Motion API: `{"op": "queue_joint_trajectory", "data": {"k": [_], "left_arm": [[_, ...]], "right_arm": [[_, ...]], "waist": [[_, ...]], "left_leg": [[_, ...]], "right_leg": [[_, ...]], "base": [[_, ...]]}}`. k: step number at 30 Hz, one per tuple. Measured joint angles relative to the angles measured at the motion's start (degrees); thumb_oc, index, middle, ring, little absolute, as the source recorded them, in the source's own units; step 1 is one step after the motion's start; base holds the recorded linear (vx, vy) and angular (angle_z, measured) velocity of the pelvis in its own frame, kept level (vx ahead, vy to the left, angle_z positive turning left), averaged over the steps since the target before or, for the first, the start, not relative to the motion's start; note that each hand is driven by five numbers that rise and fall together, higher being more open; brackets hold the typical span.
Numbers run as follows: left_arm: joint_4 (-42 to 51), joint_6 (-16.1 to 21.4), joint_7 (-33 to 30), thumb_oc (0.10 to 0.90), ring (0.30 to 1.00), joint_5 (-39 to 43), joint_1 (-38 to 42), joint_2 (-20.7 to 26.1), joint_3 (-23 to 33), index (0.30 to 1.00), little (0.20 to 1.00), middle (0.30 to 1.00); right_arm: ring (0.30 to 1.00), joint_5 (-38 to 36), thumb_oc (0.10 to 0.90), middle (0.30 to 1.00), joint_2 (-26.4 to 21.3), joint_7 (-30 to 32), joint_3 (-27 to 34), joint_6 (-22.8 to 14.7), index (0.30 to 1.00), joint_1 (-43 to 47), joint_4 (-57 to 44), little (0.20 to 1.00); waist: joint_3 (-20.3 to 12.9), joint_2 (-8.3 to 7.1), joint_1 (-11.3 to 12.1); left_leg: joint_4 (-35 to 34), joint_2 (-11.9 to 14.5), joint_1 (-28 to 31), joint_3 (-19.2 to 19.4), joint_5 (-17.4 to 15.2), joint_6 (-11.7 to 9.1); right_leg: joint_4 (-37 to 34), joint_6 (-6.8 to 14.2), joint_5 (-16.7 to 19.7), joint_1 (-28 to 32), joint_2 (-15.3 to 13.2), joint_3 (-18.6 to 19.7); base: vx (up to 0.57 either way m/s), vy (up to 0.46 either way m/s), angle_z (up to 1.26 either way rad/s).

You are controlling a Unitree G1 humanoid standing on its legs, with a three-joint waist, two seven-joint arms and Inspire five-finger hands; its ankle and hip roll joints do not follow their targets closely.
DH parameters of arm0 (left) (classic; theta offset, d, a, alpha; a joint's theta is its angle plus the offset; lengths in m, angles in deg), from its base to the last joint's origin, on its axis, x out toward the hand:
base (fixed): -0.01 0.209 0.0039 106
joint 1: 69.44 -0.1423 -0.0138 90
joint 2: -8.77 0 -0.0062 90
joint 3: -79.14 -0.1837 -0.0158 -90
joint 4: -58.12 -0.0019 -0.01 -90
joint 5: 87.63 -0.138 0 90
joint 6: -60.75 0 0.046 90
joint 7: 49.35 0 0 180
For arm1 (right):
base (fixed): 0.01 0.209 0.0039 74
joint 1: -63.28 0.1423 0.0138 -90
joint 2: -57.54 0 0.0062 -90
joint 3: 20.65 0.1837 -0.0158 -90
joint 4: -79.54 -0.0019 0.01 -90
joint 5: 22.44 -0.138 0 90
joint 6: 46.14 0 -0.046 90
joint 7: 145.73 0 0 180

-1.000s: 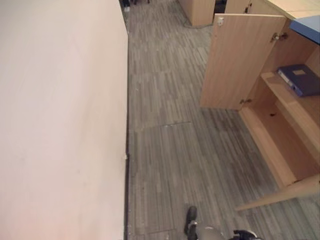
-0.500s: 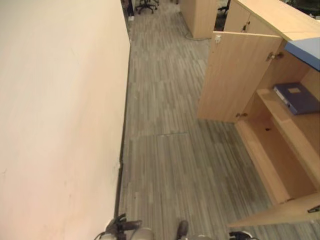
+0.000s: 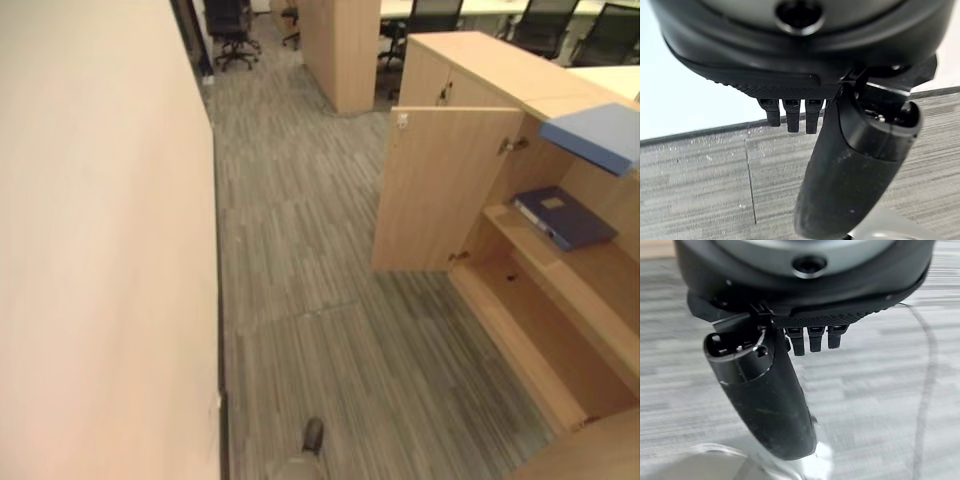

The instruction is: Put the empty folder in the office cabinet

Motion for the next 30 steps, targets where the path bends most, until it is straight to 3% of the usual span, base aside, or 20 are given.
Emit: {"op": "queue_joint_trajectory", "data": {"k": [2, 3, 5, 7, 8, 9, 11, 12, 13, 14, 17, 19, 20, 21, 23, 25, 27, 30], "left_arm": [[0.5, 0.0, 0.0, 0.800, 0.900, 0.0, 1.2, 0.7, 0.0, 0.900, 0.900, 0.900], [0.8, 0.1, 0.1, 0.800, 0.900, -0.2, 3.0, 1.0, -0.6, 0.900, 0.900, 0.900], [3.3, 1.6, 0.0, 0.800, 0.900, -0.4, 5.2, 1.0, -0.9, 0.900, 0.900, 0.900], [3.7, 2.2, 0.0, 0.800, 0.900, -0.4, 6.4, 1.8, -0.8, 0.900, 0.900, 0.900], [2.6, 2.1, -0.3, 0.800, 0.900, -0.4, 6.5, 1.1, -0.7, 0.900, 0.900, 0.900], [2.6, 2.1, -0.6, 0.800, 0.900, -0.4, 5.6, 1.1, 0.5, 0.900, 0.900, 0.900], [1.3, 1.1, -1.1, 0.800, 0.900, -0.4, 3.7, 1.6, 0.3, 0.900, 0.900, 0.900], [1.2, 1.1, -1.3, 0.800, 0.900, -0.4, 2.5, 2.0, 0.6, 0.900, 0.900, 0.900], [0.7, 1.0, -1.5, 0.800, 0.900, -0.4, 1.6, 1.8, 0.4, 0.900, 0.900, 0.900], [0.5, 0.1, -1.9, 0.800, 0.900, -0.4, 0.6, 1.6, 0.5, 0.900, 0.900, 0.900], [0.3, -0.4, -2.1, 0.800, 0.900, -0.4, -1.6, 1.9, 0.5, 0.900, 0.900, 0.900], [0.4, -0.3, -2.2, 0.800, 0.900, -0.4, -1.5, 1.6, 0.6, 0.900, 0.900, 0.900], [0.4, -0.4, -2.1, 0.800, 0.900, -0.4, -1.4, 1.4, 1.0, 0.900, 0.900, 0.900], [0.4, -0.3, -2.1, 0.800, 0.900, -0.4, -1.0, 1.5, 2.7, 0.900, 0.900, 0.900], [0.4, -0.1, -2.1, 0.800, 0.900, -0.6, -0.8, 1.7, 4.8, 0.900, 0.900, 0.900], [0.9, 0.0, -2.0, 0.800, 0.900, -1.1, -0.8, 1.5, 5.5, 0.900, 0.900, 0.900], [1.0, 0.0, -2.0, 0.800, 0.900, -2.4, -0.8, 1.3, 6.0, 0.900, 0.900, 0.900], [0.8, -0.2, -2.0, 0.800, 0.900, -2.6, -1.1, 1.3, 7.1, 0.900, 0.900, 0.900]], "right_arm": [[0.900, 0.0, 0.800, 0.900, 1.2, -0.2, 0.0, -0.1, 0.900, 0.8, -0.6, 0.900], [0.900, 0.5, 0.800, 0.900, 2.0, 0.0, -0.2, 0.0, 0.900, 2.0, -0.6, 0.900], [0.900, 2.6, 0.800, 0.900, 1.2, 0.1, -2.1, 0.5, 0.900, 2.9, -0.4, 0.900], [0.900, 2.8, 0.800, 0.900, 0.8, 0.1, -2.3, 0.6, 0.900, 4.1, -0.9, 0.900], [0.900, 2.3, 0.800, 0.900, 0.0, 0.6, -2.0, 0.9, 0.900, 4.5, -2.5, 0.900], [0.900, 1.8, 0.800, 0.900, -1.2, 0.8, -2.5, 0.9, 0.900, 4.1, -4.8, 0.900], [0.900, 0.8, 0.800, 0.900, -2.6, 1.3, -2.1, 0.5, 0.900, 3.7, -5.4, 0.900], [0.900, 0.4, 0.800, 0.900, -2.6, 1.4, -2.3, 0.5, 0.900, 3.6, -5.4, 0.900], [0.900, 0.9, 0.800, 0.900, -3.7, 1.6, -2.8, 0.8, 0.900, 3.5, -5.4, 0.900], [0.900, 1.0, 0.800, 0.900, -4.0, 1.3, -4.3, 0.9, 0.900, 3.8, -5.4, 0.900], [0.900, 0.3, 0.800, 0.900, -4.4, 1.5, -4.0, 0.5, 0.900, 3.9, -6.4, 0.900], [0.900, -0.2, 0.800, 0.900, -4.0, 1.6, -4.0, 0.4, 0.900, 4.3, -7.4, 0.900], [0.900, -0.3, 0.800, 0.900, -3.8, 1.6, -3.9, 0.4, 0.900, 4.6, -7.5, 0.900], [0.900, -0.6, 0.800, 0.900, -2.8, 1.5, -3.1, 0.2, 0.900, 4.6, -7.9, 0.900], [0.900, -1.2, 0.800, 0.900, -1.1, 1.5, -1.5, 0.3, 0.900, 3.9, -7.4, 0.900], [0.900, -1.4, 0.800, 0.900, -0.3, 1.2, 0.1, 0.3, 0.900, 3.1, -7.1, 0.900], [0.900, -1.4, 0.800, 0.900, -0.3, 1.1, 0.3, 0.3, 0.900, 3.1, -7.0, 0.900], [0.900, -1.4, 0.800, 0.900, -0.4, 1.1, 0.6, -0.2, 0.900, 2.0, -6.6, 0.900]], "waist": [[0.0, -1.39, -0.1], [-0.1, -2.32, 0.4], [-0.5, -1.92, 0.9], [-0.6, -1.69, 1.5], [-0.7, -0.11, 1.3], [-1.0, 0.24, 1.1], [-1.3, 0.45, 1.6], [-1.7, 0.17, 1.7], [-2.1, 0.86, 1.5], [-2.2, 2.37, 2.0], [-1.9, 3.13, 1.2], [-1.4, 3.36, 0.0], [-1.3, 3.20, -0.2], [-0.4, 1.73, -0.2], [0.0, -0.09, 0.0], [0.0, -1.27, 0.3], [-0.1, -1.32, 0.5], [-0.8, -0.45, -0.3]], "left_leg": [[0.0, -1.8, 0.3, 0.9, -0.2, 1.5], [0.2, -3.8, 0.9, 2.1, -2.4, 2.3], [2.5, -6.1, 1.1, 3.2, -5.1, 4.0], [3.6, -6.7, 1.3, 3.4, -7.4, 5.2], [1.9, -6.0, 2.9, 4.8, -8.1, 6.2], [1.3, -6.9, 4.1, 5.0, -8.7, 6.9], [0.4, -7.5, 6.9, 8.5, -9.3, 8.0], [0.7, -8.3, 7.9, 8.8, -10.2, 9.0], [-0.2, -8.3, 9.6, 9.3, -11.0, 9.8], [-0.2, -7.1, 9.5, 9.8, -11.2, 10.7], [0.0, -5.9, 9.5, 11.7, -10.4, 9.6], [-0.1, -5.5, 9.9, 13.3, -11.8, 8.6], [-0.2, -5.4, 9.9, 14.0, -12.0, 8.4], [-0.2, -5.7, 11.1, 15.6, -12.7, 7.5], [-0.3, -6.8, 12.3, 16.6, -13.8, 7.0], [-0.3, -7.3, 13.9, 17.4, -15.4, 7.4], [-0.3, -6.9, 14.9, 17.6, -16.2, 7.1], [-0.2, -3.9, 16.7, 17.0, -18.1, 4.6]], "right_leg": [[1.1, 0.5, -0.3, -0.6, -1.9, -0.5], [2.5, 1.5, -0.6, -0.8, -4.3, -1.0], [6.3, 3.0, -1.3, -1.5, -6.9, -1.7], [10.5, 3.7, -0.6, -3.3, -7.5, -1.9], [25.3, 3.8, -1.7, -10.6, -9.2, -2.2], [33.1, 3.4, 0.3, -15.1, -10.6, -2.8], [42.2, 1.5, 0.5, -18.0, -16.7, -10.0], [41.5, 2.4, 2.3, -18.0, -17.8, -10.9], [41.3, 3.1, 2.0, -17.1, -18.6, -14.6], [39.7, 2.8, -1.1, -18.3, -17.5, -18.6], [30.4, 4.1, -1.8, -20.8, -14.1, -21.7], [22.2, 6.3, 0.7, -24.4, -11.5, -22.9], [17.2, 7.2, 2.9, -25.6, -10.1, -23.5], [8.2, 8.1, 7.3, -26.0, -8.6, -28.5], [1.9, 8.4, 9.9, -25.8, -8.7, -35.8], [1.5, 7.5, 11.8, -25.7, -9.7, -38.6], [4.2, 6.7, 12.7, -25.7, -10.4, -38.9], [7.5, 5.1, 14.0, -25.8, -9.2, -39.2]], "base": [[0.33, 0.317, -0.18], [0.32, 0.286, -0.10], [0.31, 0.323, -0.14], [0.36, 0.471, -0.28], [0.29, 0.366, -0.34], [0.38, 0.470, -0.46], [0.23, 0.197, -0.38], [0.19, 0.118, -0.36], [0.18, 0.065, -0.58], [0.07, -0.002, -0.62], [0.09, -0.032, -0.43], [0.16, -0.100, -0.34], [0.27, -0.194, -0.52], [0.29, -0.216, -0.48], [0.25, -0.153, -0.30], [0.31, -0.103, -0.15], [0.33, -0.108, -0.15], [0.31, -0.121, 0.01]]}}
